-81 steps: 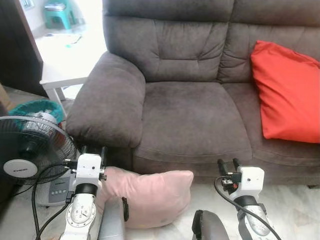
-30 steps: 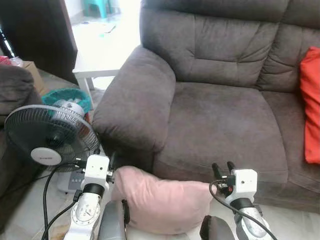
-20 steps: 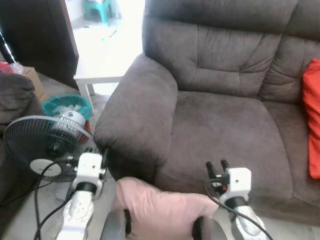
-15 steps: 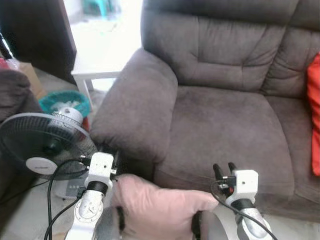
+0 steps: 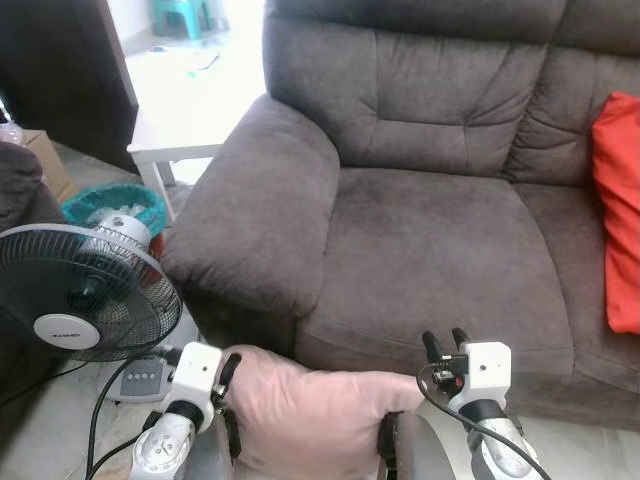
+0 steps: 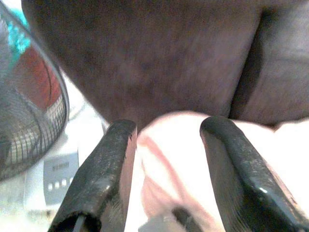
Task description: Move the pillow to the sofa from floor
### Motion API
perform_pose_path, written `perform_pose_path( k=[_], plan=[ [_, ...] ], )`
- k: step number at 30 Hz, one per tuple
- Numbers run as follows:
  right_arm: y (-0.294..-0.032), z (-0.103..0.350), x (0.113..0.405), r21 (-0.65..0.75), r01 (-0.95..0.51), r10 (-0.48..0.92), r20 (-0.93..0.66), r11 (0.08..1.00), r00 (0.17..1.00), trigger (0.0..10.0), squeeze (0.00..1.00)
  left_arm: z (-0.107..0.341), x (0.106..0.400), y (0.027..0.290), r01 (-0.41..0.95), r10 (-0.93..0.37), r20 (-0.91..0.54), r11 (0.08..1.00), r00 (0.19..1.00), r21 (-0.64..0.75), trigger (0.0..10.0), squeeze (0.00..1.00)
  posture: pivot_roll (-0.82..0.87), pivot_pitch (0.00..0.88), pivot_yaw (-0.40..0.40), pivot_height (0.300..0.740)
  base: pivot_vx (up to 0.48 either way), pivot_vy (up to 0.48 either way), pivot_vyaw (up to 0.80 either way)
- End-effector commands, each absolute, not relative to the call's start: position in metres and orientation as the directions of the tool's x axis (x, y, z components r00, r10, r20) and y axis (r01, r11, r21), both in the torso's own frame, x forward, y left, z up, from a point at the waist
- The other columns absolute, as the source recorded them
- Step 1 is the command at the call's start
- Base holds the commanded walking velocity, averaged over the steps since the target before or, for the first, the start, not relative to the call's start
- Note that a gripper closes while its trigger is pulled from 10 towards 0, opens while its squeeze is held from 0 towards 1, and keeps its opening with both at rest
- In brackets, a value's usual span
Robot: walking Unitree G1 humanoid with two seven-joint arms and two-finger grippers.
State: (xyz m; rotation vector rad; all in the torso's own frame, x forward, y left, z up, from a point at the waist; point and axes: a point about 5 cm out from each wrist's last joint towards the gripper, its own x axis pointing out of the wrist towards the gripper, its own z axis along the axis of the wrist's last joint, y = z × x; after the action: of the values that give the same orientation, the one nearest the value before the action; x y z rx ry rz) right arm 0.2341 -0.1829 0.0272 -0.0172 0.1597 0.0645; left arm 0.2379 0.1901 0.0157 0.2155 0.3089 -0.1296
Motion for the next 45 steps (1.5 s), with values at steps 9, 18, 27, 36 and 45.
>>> perform_pose_path(
  k=[9,18,27,36,45],
  plan=[
    [-0.189,0.038,0.247,-0.026,-0.071,0.067,-0.126,0.997,0.990,10.0,0.00,0.012,0.270,0.197,0.139,-0.086,-0.339,0.981,0.937,0.137,10.0,1.00,0.07,0.042,-0.077,0.529,0.000,0.000,0.00],
    [-0.195,0.053,0.261,-0.036,-0.084,0.081,-0.088,0.996,0.993,10.0,0.00,0.002,0.276,0.204,0.111,-0.051,-0.408,0.986,0.912,0.124,10.0,1.00,0.03,0.077,-0.115,0.529,0.000,0.000,0.00],
    [-0.210,0.063,0.258,-0.082,-0.121,0.113,-0.091,0.989,0.989,10.0,0.00,0.003,0.284,0.206,0.055,-0.009,-0.394,0.993,0.919,0.105,10.0,1.00,-0.02,0.120,-0.187,0.529,0.000,0.000,0.00],
    [-0.226,0.076,0.253,-0.101,-0.153,0.144,-0.092,0.983,0.985,10.0,0.00,0.008,0.292,0.209,-0.043,0.063,-0.378,0.997,0.924,0.061,10.0,0.00,-0.06,0.159,-0.262,0.529,0.000,0.000,0.00],
    [-0.224,0.085,0.254,-0.106,-0.207,0.197,-0.099,0.973,0.975,10.0,0.00,0.006,0.288,0.227,-0.163,0.184,-0.403,0.983,0.896,0.087,10.0,0.00,-0.07,0.202,-0.300,0.529,0.000,0.000,0.00]
  ],
)
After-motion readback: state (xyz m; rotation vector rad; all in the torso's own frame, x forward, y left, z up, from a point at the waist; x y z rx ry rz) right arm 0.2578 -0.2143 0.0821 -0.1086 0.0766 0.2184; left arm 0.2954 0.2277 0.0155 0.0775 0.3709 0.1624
